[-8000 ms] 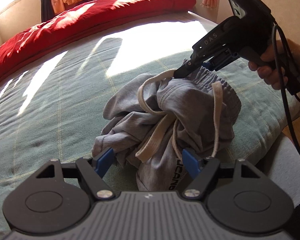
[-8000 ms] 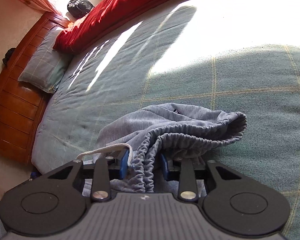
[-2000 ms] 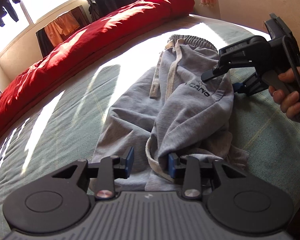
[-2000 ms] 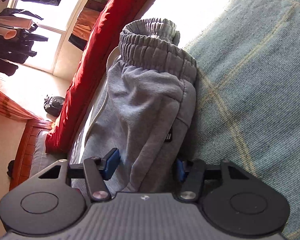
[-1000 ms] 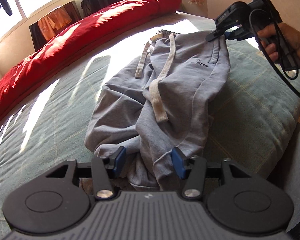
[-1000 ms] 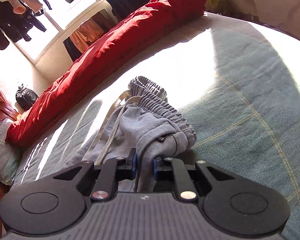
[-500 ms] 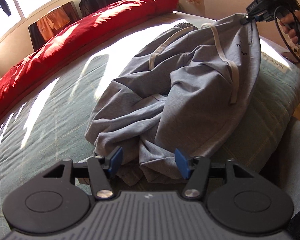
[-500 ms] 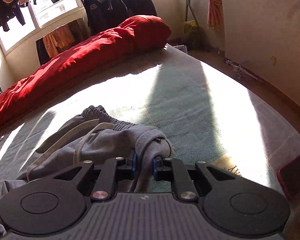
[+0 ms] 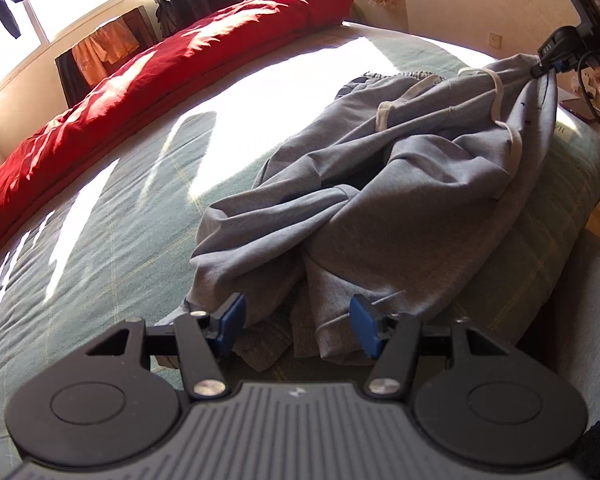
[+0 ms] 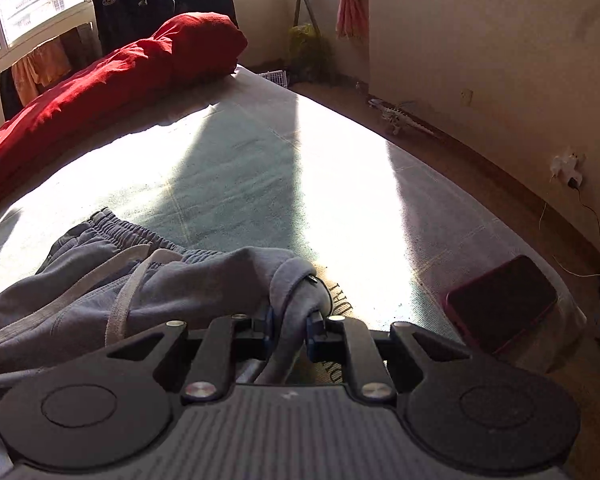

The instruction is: Fold clothes

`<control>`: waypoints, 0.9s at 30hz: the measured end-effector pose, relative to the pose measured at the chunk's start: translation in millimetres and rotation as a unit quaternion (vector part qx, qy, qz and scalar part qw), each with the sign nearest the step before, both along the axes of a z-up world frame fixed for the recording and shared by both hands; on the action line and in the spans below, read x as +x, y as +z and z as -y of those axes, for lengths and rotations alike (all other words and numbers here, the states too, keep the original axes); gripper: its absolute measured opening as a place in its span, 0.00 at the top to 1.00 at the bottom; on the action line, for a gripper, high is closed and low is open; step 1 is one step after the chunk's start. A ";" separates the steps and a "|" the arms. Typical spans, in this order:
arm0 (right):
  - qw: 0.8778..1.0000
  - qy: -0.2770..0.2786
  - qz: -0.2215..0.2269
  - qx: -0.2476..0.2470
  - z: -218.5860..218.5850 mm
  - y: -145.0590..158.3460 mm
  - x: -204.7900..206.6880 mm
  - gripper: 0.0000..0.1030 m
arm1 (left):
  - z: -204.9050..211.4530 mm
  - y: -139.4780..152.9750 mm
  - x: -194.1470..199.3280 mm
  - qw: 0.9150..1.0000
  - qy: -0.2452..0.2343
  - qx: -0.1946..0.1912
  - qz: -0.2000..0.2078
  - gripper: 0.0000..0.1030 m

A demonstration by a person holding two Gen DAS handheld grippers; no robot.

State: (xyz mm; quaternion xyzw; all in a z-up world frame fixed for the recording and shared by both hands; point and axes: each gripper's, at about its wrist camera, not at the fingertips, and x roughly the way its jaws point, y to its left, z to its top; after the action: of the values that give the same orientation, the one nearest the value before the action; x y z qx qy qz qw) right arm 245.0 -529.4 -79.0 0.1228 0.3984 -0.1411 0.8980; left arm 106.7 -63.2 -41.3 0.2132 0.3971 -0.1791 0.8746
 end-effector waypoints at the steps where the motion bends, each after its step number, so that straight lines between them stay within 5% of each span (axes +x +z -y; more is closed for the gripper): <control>1: 1.000 -0.002 -0.008 0.002 0.9 -3.8 0.2 0.83 | -0.4 -1.0 0.3 1.000 0.001 0.000 -0.003 0.43; 10: 0.999 -0.015 -0.035 0.003 -6.2 -9.2 -10.9 0.54 | -4.8 -3.2 7.2 0.999 0.028 -0.021 -0.028 0.34; 27: 0.995 0.091 0.013 0.041 -107.0 31.9 -34.0 0.34 | -31.6 6.7 -17.0 0.997 0.063 -0.041 -0.012 0.29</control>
State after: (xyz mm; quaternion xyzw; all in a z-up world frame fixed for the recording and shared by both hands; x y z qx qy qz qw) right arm 211.1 -422.4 -47.0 0.1243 0.4012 -0.0408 0.9066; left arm 89.7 -31.7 -34.6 0.1489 0.4128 -0.1421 0.8873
